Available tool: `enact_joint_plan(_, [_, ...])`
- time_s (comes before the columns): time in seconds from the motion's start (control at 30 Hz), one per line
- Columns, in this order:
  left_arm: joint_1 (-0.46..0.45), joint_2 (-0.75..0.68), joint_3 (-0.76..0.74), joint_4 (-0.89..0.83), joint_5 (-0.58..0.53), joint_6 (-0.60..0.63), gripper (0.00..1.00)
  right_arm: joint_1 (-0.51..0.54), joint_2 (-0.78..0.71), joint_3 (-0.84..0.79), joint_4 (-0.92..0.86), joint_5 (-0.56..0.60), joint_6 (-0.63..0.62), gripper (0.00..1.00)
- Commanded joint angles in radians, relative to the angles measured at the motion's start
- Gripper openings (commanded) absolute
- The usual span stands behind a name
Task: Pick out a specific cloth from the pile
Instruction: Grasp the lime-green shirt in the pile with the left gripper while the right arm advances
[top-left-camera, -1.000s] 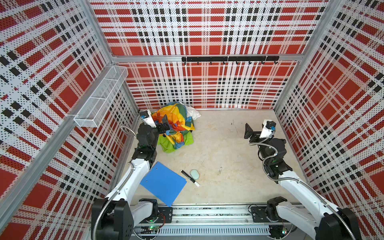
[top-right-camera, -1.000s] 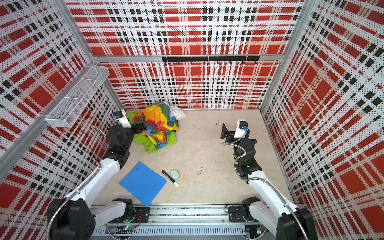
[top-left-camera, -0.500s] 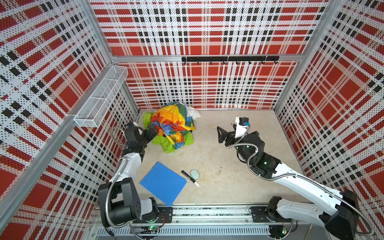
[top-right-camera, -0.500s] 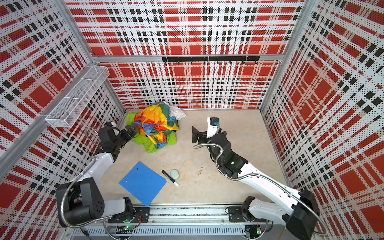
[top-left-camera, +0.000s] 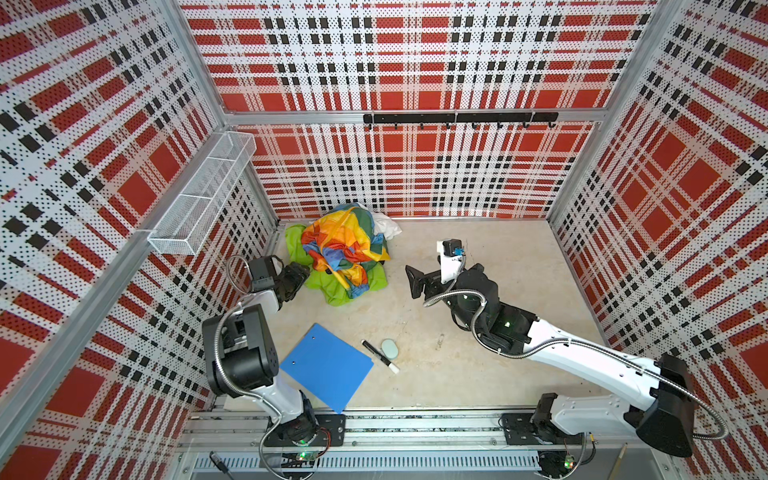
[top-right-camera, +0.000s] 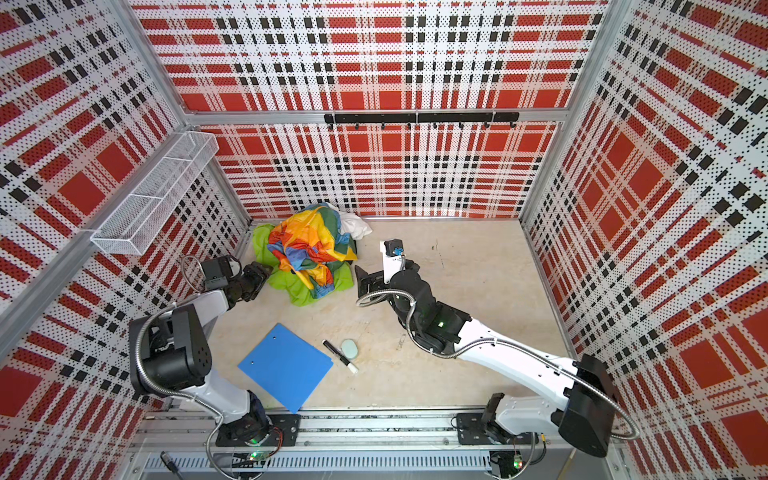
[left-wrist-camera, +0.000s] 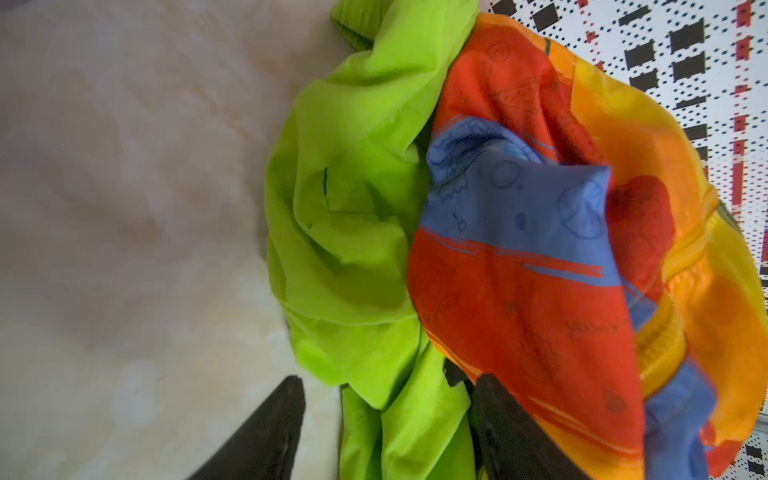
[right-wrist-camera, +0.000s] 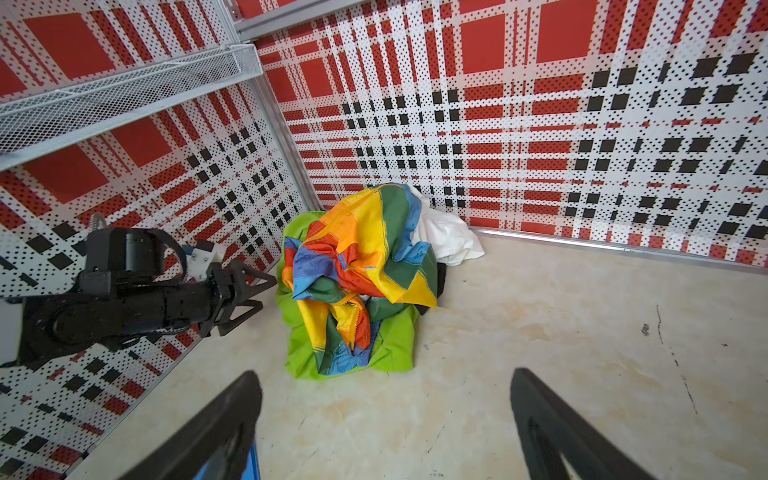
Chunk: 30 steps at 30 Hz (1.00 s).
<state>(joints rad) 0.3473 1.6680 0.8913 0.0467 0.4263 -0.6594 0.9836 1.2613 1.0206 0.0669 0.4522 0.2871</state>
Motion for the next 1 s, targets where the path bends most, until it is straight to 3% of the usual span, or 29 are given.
enact_joint_plan(0.0, [0.005,0.056,0.06,-0.018,0.023,-0.009,0.65,0.015,0.011,0.038,0.028,0.019,-0.029,1.0])
enact_joint_plan(0.1, [0.01,0.116,0.094,-0.045,0.047,-0.013,0.6,0.02,0.015,0.039,0.026,0.026,-0.025,1.0])
enact_joint_plan(0.43, [0.014,0.2,0.125,-0.028,0.03,-0.017,0.6,0.032,0.022,0.009,0.078,0.066,-0.005,1.0])
enact_joint_plan(0.67, [0.01,0.226,0.142,-0.027,0.024,-0.02,0.54,0.048,0.032,0.007,0.083,0.075,-0.001,1.0])
enact_joint_plan(0.83, [0.005,0.244,0.162,-0.021,0.04,-0.014,0.42,0.054,0.026,0.005,0.078,0.088,-0.002,1.0])
enact_joint_plan(0.97, [0.005,0.246,0.178,-0.021,0.057,-0.014,0.19,0.059,0.016,0.008,0.062,0.101,-0.006,1.0])
